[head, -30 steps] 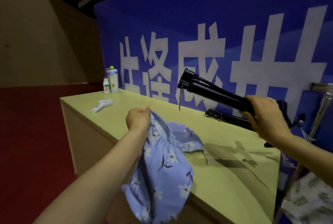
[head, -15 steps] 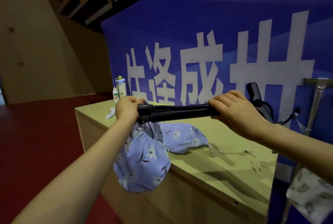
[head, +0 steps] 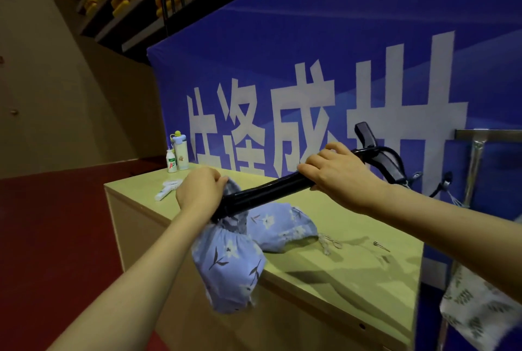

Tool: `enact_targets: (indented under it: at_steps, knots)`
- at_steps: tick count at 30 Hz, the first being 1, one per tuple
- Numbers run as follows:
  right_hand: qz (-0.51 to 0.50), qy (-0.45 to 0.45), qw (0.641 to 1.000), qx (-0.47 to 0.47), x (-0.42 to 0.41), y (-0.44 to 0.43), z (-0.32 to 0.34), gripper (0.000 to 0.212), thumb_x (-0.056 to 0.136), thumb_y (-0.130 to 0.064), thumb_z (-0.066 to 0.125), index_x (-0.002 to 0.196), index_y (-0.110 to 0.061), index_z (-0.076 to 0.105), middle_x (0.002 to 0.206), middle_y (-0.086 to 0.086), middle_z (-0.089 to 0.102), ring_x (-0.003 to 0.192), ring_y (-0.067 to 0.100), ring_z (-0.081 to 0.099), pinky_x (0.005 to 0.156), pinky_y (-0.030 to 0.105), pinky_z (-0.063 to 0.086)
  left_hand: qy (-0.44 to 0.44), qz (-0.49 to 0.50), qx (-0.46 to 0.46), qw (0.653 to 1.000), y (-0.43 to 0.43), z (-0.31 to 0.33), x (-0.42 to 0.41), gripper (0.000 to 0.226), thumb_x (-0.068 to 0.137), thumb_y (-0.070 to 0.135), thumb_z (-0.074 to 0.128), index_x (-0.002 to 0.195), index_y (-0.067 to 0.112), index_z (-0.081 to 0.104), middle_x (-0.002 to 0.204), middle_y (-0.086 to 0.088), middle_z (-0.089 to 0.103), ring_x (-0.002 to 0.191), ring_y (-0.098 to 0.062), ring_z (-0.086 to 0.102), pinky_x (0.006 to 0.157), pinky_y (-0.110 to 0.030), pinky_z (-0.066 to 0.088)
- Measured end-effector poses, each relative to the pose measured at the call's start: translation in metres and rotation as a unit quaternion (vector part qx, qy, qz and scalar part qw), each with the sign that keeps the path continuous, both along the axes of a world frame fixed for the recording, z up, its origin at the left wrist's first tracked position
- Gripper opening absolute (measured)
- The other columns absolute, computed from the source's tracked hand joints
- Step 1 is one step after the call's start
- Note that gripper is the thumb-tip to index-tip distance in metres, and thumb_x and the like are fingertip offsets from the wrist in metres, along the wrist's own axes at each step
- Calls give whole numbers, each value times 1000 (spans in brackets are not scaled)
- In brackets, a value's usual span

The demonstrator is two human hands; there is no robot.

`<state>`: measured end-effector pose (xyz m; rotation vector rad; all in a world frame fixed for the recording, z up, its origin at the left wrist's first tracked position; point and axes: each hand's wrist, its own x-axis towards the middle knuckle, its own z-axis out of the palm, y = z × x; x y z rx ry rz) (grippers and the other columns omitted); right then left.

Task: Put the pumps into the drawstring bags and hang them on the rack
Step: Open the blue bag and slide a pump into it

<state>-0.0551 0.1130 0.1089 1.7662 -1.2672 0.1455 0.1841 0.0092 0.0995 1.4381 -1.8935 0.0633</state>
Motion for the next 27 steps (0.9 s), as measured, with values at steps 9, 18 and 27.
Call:
enact_targets:
  at_steps: [9, 18, 27]
  knots:
    - [7, 41, 999, 21, 11, -4, 3, 29, 86, -27, 62, 114, -21, 58, 97, -1, 67, 91, 23, 62, 99, 38, 39, 21, -148, -44, 988, 3, -15, -19, 47, 93, 29, 52, 49, 19, 41, 47, 0, 40, 55, -24, 44, 52, -30, 29]
    - [97, 110, 989, -21, 48, -11, 18, 21, 85, -19, 58, 105, -21, 66, 94, -3, 68, 102, 22, 60, 116, 45, 19, 329, -220, 85, 914, 8, -37, -68, 30, 92, 20, 38, 79, -4, 53, 79, -19, 59, 71, -20, 46, 66, -38, 38]
    - [169, -409, 897, 9, 59, -7, -22, 22, 89, -28, 55, 107, -16, 57, 108, 2, 57, 93, 17, 55, 74, 27, 42, 527, -114, 160, 827, 8, -41, -68, 23, 89, 12, 39, 66, 13, 35, 65, -10, 31, 62, -20, 26, 57, -32, 22]
